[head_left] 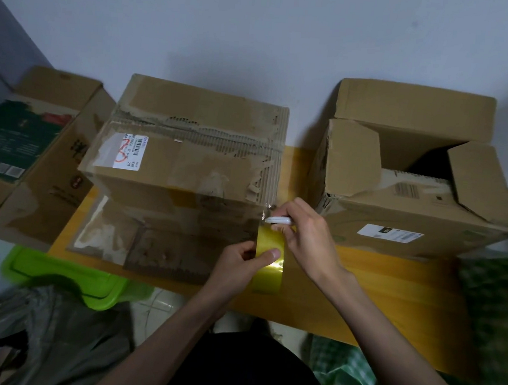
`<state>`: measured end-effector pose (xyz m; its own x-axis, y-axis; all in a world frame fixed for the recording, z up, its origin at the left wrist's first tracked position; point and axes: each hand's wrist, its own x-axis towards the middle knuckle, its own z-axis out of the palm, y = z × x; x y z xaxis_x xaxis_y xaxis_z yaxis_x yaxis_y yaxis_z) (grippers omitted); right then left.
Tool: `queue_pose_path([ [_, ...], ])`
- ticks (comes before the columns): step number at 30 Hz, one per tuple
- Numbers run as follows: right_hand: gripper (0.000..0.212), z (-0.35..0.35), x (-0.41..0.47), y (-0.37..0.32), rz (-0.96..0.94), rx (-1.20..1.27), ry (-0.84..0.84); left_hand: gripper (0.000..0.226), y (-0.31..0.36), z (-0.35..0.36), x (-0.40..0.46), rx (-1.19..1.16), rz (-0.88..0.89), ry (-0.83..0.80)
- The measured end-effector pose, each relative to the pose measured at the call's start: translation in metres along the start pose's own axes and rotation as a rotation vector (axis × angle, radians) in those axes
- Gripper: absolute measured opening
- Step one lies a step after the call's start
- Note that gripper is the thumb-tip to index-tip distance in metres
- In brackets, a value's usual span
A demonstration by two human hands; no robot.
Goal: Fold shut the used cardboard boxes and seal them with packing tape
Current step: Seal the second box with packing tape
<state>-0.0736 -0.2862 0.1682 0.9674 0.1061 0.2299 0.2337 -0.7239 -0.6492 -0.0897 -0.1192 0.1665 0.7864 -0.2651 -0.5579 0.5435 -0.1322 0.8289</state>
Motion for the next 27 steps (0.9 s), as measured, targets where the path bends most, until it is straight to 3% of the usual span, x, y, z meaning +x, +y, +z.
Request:
queue_pose_path([
  [27,0.024,-0.009,0.025,-0.021,-0.046,-0.296,-0.235,0.019,0.001,0.003,0.004,0.015,0.001,0.056],
])
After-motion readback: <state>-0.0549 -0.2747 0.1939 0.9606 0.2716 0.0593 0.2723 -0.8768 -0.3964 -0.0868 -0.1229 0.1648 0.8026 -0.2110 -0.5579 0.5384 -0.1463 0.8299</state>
